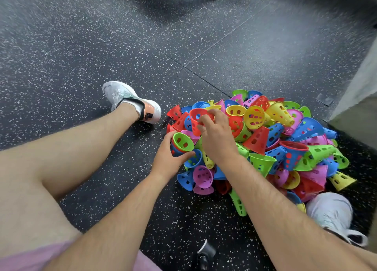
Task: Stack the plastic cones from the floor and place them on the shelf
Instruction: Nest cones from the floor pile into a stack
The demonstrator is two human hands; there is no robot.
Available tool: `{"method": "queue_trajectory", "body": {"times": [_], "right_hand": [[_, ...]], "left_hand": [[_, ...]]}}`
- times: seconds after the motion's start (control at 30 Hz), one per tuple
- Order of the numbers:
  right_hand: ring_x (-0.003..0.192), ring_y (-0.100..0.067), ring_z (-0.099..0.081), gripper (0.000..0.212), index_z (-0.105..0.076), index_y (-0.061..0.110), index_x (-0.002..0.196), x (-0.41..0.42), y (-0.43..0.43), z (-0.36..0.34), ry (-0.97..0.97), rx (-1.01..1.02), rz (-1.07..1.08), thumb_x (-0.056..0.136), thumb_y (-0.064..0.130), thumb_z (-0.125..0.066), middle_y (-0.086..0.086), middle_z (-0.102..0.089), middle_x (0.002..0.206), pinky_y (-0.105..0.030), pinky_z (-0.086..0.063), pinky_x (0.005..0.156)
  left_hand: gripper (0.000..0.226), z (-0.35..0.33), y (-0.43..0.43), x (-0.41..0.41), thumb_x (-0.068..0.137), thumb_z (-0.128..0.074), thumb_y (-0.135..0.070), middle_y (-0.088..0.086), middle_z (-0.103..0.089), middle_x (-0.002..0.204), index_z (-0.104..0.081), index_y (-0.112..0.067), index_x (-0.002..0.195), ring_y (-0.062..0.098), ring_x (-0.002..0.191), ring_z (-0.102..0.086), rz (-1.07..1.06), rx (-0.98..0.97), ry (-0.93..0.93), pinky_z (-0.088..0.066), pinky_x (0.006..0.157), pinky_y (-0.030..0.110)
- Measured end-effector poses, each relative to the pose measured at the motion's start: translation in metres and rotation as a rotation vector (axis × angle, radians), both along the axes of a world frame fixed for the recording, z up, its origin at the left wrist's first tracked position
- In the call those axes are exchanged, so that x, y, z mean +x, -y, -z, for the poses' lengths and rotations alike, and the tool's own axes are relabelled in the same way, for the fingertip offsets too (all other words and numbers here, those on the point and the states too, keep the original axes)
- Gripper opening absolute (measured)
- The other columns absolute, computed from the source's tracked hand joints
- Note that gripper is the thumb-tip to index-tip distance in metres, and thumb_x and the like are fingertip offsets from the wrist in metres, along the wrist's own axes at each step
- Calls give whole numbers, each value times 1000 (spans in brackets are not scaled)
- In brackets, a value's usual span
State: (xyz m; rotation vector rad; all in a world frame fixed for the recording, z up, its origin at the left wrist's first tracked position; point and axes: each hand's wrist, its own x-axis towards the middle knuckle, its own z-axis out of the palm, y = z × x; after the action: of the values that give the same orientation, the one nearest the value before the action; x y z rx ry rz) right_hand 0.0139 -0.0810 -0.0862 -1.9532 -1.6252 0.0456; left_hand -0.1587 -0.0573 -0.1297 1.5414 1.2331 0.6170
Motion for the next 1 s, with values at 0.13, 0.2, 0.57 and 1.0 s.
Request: {"method": "queue_trajectory", "body": {"times": [0.13,0.2,0.57,1.0], "right_hand": [[111,-33,-53,13,-63,4,104,-15,10,-2,-161,48,-83,95,12,-63,-17,-54,124,-37,-46,97],[115,-35,-54,12,-62,3,105,-20,14,-3,-192,-10,-179,97,12,-60,-17,-53,128,-42,-46,99],[104,-30,-58,22,-64,8,113,-6,9,-5,-13,-54,-119,93,16,-58,-8,-64,112,-45,-48,91],[148,-31,-19,37,-55,25,133,36,-23,-12,161,-454,137,98,34,-57,-11,-25,161,-43,-19,118]], "left_hand": [[70,1,3,2,72,-95,-27,-19,-67,120,-52,-47,124,-4,108,-65,-12,16,34,-53,100,27],[75,1,1,4,72,-94,-26,-18,-67,124,-51,-48,129,0,112,-66,-24,13,47,-53,103,33],[87,-7,1,12,64,-86,-59,-14,-57,144,-47,-46,141,4,131,-56,3,55,59,-46,114,42],[82,-15,-8,27,76,-90,-43,-17,-47,150,-36,-75,127,6,143,-43,30,143,28,-37,122,37]]}}
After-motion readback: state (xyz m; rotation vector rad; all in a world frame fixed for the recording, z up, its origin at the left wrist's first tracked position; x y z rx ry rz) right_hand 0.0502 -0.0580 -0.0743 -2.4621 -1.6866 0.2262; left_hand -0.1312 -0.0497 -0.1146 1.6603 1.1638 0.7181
